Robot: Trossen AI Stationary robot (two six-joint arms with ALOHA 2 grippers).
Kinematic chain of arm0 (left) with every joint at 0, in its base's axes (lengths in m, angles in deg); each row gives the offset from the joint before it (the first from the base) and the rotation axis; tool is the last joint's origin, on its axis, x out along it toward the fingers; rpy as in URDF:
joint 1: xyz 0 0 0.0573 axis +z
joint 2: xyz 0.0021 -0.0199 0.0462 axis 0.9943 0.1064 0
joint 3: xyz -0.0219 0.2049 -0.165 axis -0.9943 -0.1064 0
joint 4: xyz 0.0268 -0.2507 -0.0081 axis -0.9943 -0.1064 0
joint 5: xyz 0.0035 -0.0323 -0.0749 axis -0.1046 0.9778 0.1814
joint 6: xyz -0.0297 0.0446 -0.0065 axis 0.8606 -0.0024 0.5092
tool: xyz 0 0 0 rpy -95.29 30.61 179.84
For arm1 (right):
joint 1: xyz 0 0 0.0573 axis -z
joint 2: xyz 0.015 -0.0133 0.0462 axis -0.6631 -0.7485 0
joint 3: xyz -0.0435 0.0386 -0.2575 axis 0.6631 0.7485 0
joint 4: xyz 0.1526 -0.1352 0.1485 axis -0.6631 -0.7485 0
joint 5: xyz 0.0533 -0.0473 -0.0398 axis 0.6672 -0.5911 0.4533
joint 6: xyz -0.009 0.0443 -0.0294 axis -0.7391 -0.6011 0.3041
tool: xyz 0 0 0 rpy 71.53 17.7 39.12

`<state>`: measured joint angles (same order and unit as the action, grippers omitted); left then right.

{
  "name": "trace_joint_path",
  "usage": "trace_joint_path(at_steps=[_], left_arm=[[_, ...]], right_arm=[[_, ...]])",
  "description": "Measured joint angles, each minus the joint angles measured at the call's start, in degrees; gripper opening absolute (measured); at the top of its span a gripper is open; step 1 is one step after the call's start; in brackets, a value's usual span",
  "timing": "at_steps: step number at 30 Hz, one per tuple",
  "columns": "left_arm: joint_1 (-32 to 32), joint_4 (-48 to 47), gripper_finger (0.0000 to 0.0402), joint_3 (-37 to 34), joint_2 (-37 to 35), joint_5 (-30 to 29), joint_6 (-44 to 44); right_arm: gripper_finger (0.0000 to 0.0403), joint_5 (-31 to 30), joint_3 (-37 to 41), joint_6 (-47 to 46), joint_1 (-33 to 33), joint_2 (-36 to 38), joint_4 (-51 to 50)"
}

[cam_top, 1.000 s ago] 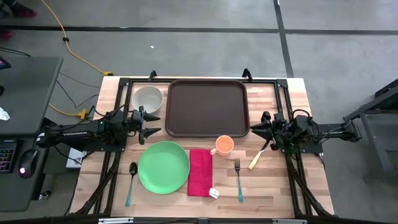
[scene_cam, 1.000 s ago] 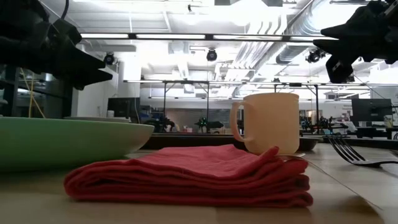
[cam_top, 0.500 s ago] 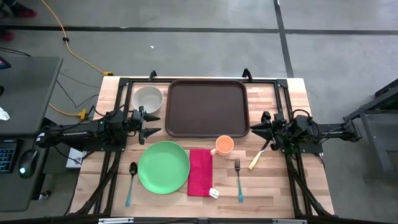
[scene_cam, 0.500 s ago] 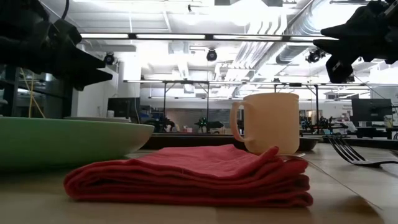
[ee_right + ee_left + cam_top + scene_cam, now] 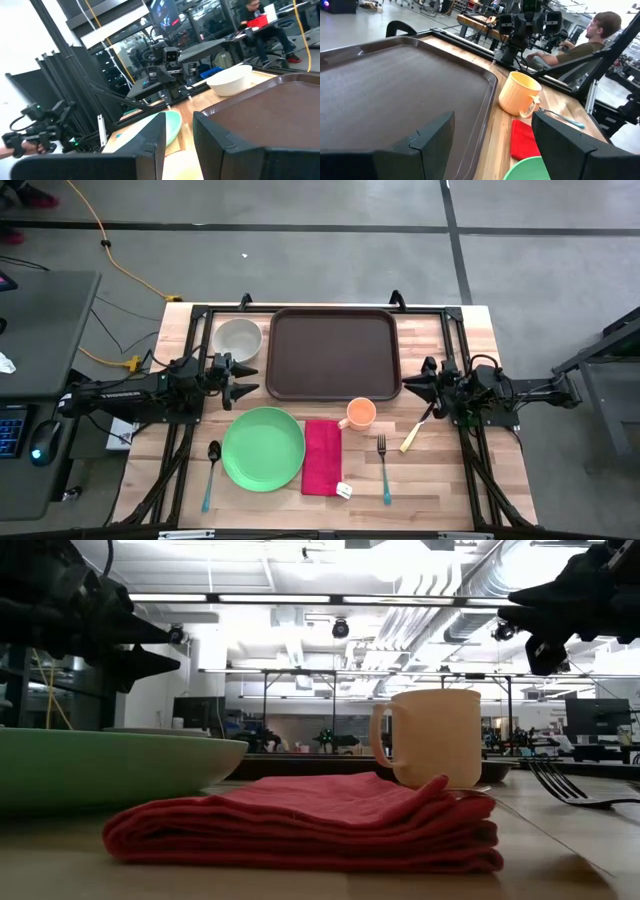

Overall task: Set up tray
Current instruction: Put the yellow mug on the brown tray

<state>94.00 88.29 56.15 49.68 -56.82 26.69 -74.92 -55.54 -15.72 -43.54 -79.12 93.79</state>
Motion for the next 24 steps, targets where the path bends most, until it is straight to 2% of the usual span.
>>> trace_joint_path(at_steps=[11,24], left_arm=[[0.0,-0.06,0.0294,-0.01,0.01,0.42,0.0],[0.0,-0.17,0.0294,-0.02,-0.01,0.38,0.0]], right_arm=[[0.0075,-6.72,0.0,-1.36,0.0,0.0,0.0],[0.0075,-7.22,-0.02,-1.34,0.0,-0.02,0.0]])
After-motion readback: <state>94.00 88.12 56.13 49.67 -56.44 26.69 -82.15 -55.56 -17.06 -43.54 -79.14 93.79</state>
